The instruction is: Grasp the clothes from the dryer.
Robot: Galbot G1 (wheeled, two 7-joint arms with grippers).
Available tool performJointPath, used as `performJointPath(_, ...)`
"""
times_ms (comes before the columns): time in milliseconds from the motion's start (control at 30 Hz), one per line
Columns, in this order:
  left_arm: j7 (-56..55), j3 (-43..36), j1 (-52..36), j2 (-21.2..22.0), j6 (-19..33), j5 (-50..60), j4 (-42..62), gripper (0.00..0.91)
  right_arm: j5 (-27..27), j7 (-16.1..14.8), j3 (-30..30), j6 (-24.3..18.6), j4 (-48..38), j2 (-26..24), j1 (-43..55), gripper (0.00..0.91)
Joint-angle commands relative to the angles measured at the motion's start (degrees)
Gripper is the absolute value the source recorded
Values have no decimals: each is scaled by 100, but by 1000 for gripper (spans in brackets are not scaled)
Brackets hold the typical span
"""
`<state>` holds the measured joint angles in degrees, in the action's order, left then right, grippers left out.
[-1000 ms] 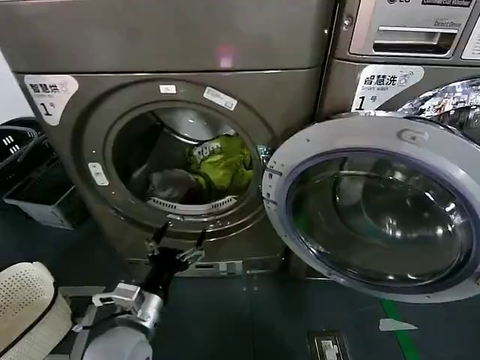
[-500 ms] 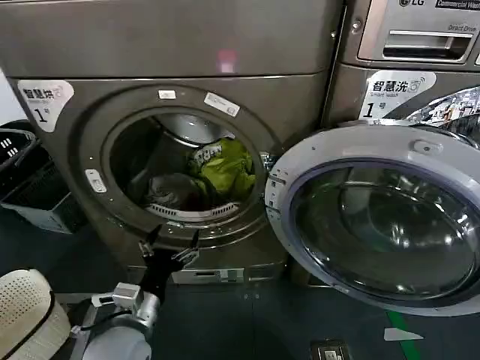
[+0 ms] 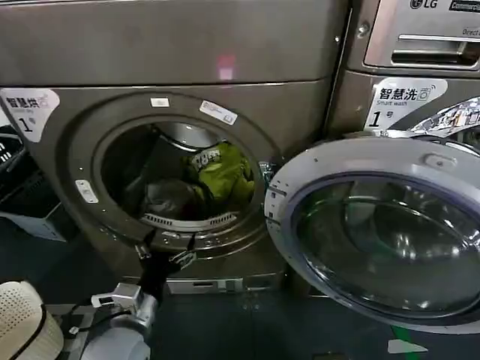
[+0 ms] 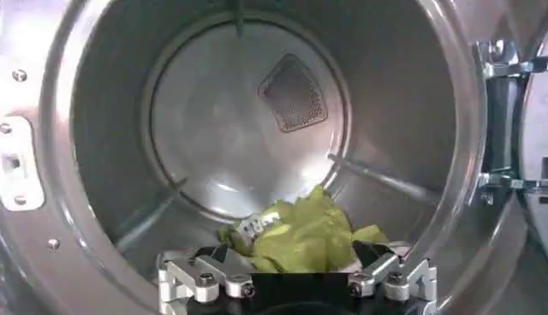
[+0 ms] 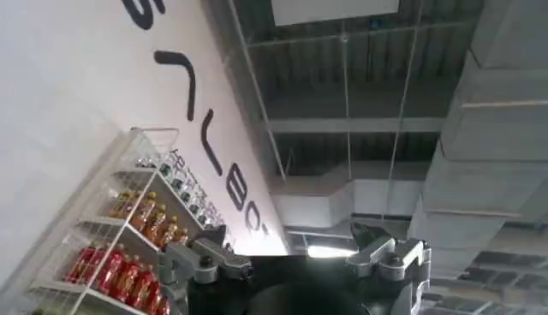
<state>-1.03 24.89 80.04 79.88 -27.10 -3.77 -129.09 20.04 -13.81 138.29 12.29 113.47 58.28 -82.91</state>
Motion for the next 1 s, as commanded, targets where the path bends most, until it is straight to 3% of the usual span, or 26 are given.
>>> performJointPath(33, 12, -7, 6, -2, -26, 20, -14, 907, 3, 5, 9, -2, -8, 6, 2, 907)
performJointPath(1000, 160, -16, 31, 19, -66, 469, -169, 907, -63, 158, 62, 23, -54, -16, -2, 907)
